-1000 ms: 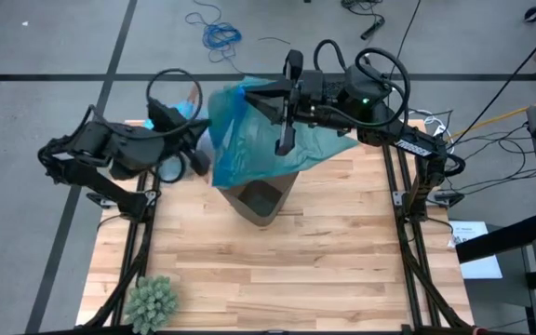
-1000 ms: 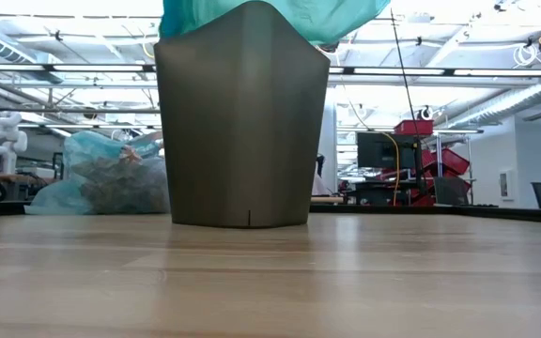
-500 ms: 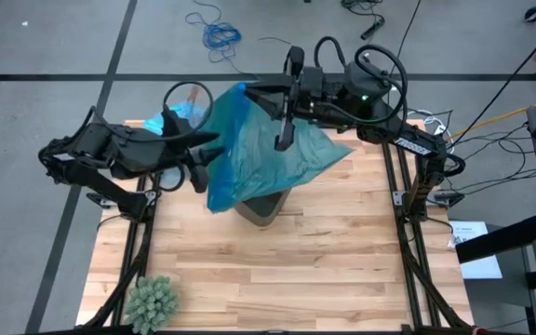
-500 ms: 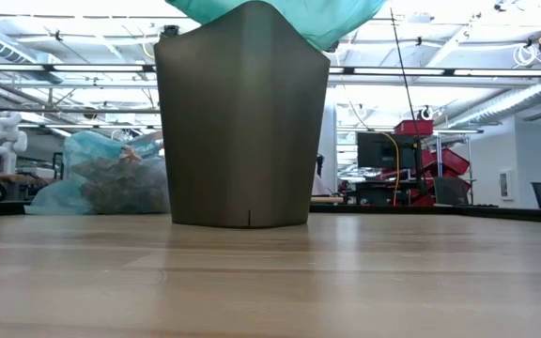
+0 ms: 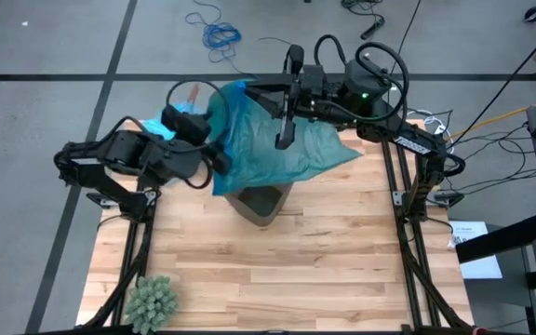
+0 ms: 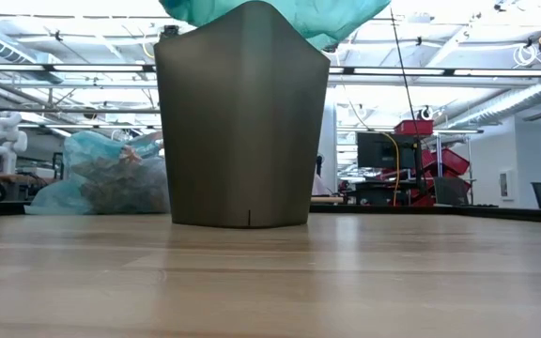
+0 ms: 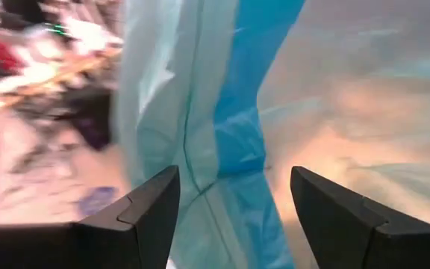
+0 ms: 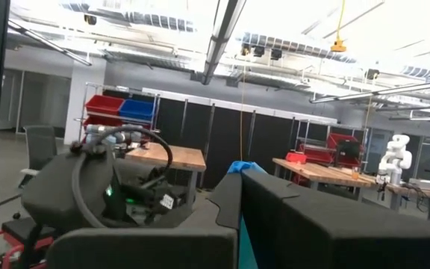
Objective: Place trash/remove bag and relplace
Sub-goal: Insert the blue trash bag into the black trash bin
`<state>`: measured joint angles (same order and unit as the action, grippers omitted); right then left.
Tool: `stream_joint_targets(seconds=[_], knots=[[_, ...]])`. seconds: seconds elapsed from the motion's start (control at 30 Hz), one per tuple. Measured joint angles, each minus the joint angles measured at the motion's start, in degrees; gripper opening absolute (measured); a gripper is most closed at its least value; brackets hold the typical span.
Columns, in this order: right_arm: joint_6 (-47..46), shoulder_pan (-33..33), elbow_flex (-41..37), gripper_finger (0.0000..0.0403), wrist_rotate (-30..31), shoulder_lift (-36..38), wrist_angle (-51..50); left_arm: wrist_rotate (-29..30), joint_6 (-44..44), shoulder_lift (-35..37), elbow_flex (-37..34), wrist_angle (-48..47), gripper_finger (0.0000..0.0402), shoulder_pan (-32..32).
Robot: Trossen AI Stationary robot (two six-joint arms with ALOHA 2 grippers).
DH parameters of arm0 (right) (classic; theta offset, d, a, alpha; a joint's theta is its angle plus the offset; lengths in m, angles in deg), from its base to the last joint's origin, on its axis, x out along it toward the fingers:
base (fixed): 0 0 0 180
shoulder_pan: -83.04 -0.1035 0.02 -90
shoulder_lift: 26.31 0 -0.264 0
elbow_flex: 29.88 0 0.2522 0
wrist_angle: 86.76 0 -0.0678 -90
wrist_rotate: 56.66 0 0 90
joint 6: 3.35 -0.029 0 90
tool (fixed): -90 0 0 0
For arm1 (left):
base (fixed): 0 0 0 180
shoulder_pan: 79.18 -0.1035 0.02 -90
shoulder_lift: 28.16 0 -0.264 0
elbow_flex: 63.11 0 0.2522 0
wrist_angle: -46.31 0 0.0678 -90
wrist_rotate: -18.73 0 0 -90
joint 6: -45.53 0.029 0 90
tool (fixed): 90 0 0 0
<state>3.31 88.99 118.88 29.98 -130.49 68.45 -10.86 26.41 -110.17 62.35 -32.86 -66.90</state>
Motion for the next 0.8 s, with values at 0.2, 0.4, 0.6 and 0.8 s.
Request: stream_joint_targets(seconds=[0.2, 0.4, 0.6, 0.8], knots=[[-0.2, 0.0, 0.0, 0.0, -0.9, 0.0, 0.4, 3.1, 0.0, -0.5, 0.0, 0.5, 0.0209, -3.6], [-2.1, 0.0, 0.0, 0.0, -2.8, 0.0, 1.5, 1.0, 3.4, -0.2, 0.0, 0.3, 0.0065, -5.2], [-2.1, -0.1, 0.0, 0.0, -3.0, 0.0, 1.6, -1.6, 5.1, 1.4, 0.0, 0.3, 0.0003, -4.9], [-2.1, -0.1, 0.0, 0.0, -3.1, 0.2, 1.8, -1.2, 4.9, 5.8, 0.0, 0.7, 0.0001, -3.1]])
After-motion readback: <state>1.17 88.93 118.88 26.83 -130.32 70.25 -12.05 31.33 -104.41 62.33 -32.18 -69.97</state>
